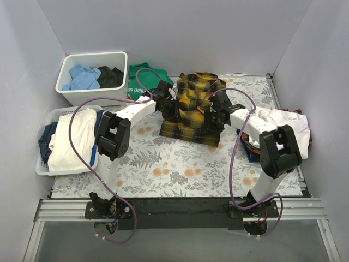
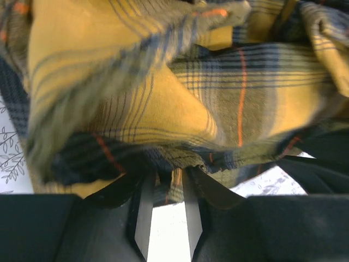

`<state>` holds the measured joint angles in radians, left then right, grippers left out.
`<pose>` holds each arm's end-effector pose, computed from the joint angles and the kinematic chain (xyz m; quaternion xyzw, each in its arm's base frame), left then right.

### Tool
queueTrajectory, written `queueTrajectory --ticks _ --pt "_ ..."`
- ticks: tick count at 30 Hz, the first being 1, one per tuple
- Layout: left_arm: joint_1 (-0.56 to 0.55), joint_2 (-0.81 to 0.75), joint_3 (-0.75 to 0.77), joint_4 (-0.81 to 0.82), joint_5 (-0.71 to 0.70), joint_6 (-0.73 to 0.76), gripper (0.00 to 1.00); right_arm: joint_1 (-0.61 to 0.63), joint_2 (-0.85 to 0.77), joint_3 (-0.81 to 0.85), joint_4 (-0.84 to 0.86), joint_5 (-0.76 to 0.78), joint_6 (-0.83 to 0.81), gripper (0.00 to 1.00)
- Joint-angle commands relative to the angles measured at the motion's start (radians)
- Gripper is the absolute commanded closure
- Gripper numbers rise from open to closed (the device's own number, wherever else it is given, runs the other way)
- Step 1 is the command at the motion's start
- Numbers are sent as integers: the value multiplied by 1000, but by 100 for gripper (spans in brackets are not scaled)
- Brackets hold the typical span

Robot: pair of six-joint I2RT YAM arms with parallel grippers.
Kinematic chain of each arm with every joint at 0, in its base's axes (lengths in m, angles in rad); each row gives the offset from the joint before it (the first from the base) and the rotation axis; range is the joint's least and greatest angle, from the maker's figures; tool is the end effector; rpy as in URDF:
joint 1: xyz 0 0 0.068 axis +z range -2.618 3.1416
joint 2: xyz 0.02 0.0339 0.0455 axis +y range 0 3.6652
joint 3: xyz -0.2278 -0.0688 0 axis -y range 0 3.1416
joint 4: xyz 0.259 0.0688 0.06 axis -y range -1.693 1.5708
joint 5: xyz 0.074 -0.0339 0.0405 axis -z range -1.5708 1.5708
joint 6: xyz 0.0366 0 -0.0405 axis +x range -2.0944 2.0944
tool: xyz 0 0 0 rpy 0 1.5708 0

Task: Fold and stack the long sleeve shirts
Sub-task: Fold the shirt

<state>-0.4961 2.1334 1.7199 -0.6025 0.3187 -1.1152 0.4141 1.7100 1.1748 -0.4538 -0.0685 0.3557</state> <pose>0.3992 -0.2291 0.1646 -0.2479 0.9177 -0.3007 0.0772 0.3338 0.1494 0.1663 -0.0378 0.9567 0.1380 0.2534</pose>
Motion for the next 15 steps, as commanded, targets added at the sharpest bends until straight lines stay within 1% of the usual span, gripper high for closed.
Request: queueTrajectory --ticks 1,2,3,6,7,10,11,12,13,15 --pt "-1 23 95 -5 -69 -11 74 2 36 130 -26 102 -26 55" --pt "1 42 146 -6 -70 -12 73 2 55 149 -32 131 -21 55" --pt "-1 57 177 -6 -69 -14 70 -6 65 189 -33 142 -18 55" --pt "-5 92 240 30 -69 -32 69 -30 94 259 -31 185 3 55" --pt "-6 88 242 87 -72 -44 67 -38 105 276 -31 194 6 55" --pt "-9 76 216 194 -84 -66 55 -67 146 353 -32 236 17 56" --pt "-9 72 207 277 -90 -92 52 -84 169 368 -31 245 22 56" --pt "-9 76 196 317 -95 -104 49 -92 181 384 -31 252 28 56" --pt "-9 80 195 395 -92 -116 45 -100 192 422 -32 256 41 56" --pt "-9 105 216 453 -92 -161 44 -130 226 465 -29 245 54 56"
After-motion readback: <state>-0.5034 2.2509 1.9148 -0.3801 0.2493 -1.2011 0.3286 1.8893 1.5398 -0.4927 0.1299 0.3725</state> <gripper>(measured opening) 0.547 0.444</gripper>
